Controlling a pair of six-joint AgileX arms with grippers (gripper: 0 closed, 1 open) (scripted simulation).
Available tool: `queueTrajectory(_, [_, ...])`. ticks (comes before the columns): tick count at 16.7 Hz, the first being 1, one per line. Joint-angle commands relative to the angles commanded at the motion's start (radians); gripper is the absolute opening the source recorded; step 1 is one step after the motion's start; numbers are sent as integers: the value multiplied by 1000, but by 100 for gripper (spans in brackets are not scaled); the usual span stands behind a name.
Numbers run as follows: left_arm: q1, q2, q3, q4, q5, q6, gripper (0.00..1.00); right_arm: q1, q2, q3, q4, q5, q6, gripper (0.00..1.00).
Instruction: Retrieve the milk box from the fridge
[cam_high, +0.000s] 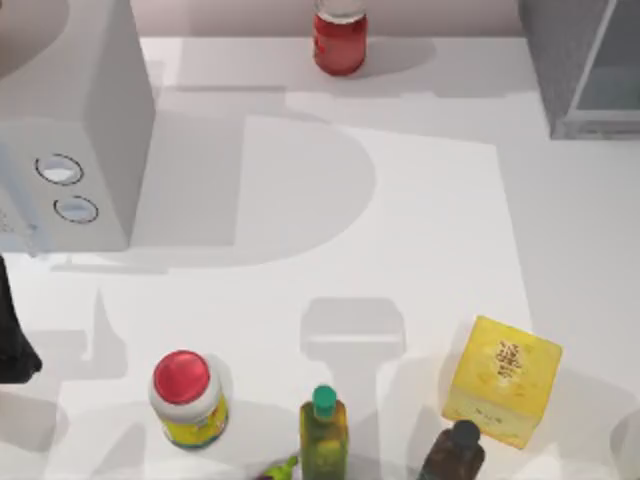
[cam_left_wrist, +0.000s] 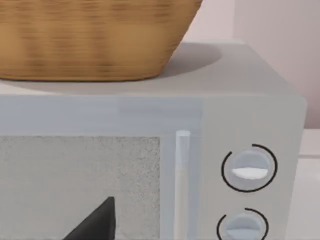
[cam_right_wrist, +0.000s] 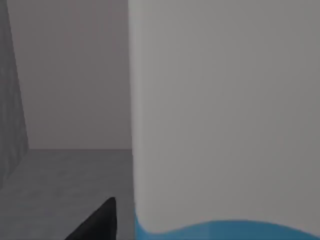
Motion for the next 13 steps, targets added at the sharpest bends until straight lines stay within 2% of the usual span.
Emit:
queueTrajectory(12, [0,0,0,0,0,0,100,0,0,0,0,0,0,2])
queueTrajectory(13, [0,0,0,0,0,0,100,0,0,0,0,0,0,0])
